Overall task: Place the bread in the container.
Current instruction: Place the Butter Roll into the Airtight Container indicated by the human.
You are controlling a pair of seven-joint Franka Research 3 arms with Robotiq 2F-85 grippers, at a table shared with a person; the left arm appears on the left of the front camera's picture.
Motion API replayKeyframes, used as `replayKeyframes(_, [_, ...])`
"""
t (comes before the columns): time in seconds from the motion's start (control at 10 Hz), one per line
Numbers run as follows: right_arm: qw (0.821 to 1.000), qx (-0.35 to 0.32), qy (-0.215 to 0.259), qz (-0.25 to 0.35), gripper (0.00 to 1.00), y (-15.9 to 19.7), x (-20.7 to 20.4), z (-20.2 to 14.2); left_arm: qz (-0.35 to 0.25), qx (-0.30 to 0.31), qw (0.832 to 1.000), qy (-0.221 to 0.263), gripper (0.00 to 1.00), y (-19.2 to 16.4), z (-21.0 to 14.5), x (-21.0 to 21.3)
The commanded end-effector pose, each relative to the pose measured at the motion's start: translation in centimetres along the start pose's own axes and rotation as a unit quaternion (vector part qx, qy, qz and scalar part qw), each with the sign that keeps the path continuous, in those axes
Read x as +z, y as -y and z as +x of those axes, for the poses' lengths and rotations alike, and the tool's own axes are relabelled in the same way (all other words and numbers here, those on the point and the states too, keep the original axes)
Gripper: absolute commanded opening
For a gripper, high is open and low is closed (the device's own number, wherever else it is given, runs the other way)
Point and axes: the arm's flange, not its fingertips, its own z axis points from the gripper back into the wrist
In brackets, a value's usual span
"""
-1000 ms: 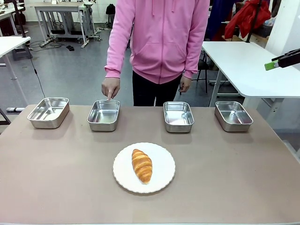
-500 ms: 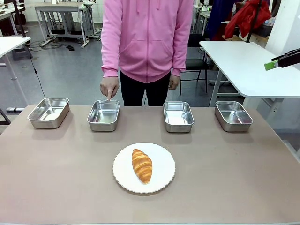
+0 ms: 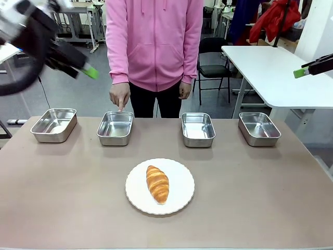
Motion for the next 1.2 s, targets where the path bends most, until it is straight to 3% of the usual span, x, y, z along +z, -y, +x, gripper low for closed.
replayKeyframes(0.0, [1.0, 0.0, 0.002, 0.001, 1.0, -0.1, -0.1, 0.0, 0.063, 0.08, 0.994, -0.045, 1.0, 2.7, 0.5, -5.6])
replayKeyframes(0.2, [1.0, 0.0, 0.002, 0.001, 1.0, -0.1, -0.1, 0.0, 0.109, 0.119, 0.985, -0.063, 1.0, 6.6, -0.8, -11.5])
replayKeyframes(0.5, [1.0, 0.0, 0.002, 0.001, 1.0, -0.1, -0.1, 0.0, 0.091, 0.188, 0.97, -0.127, 1.0, 11.4, -5.1, -17.6])
replayKeyframes(0.6, [1.0, 0.0, 0.002, 0.001, 1.0, -0.1, -0.1, 0.0, 0.071, 0.184, 0.969, -0.148, 1.0, 12.5, -5.9, -19.3])
replayKeyframes(0.8, [1.0, 0.0, 0.002, 0.001, 1.0, -0.1, -0.1, 0.0, 0.038, 0.147, 0.974, -0.17, 1.0, 11.7, -6.6, -18.4])
replayKeyframes(0.9, [1.0, 0.0, 0.002, 0.001, 1.0, -0.1, -0.1, 0.0, 0.077, 0.174, 0.97, -0.153, 1.0, 13.2, -7.0, -20.0])
replayKeyframes(1.1, [1.0, 0.0, 0.002, 0.001, 1.0, -0.1, -0.1, 0.0, 0.077, 0.174, 0.97, -0.153, 1.0, 13.2, -7.0, -20.0])
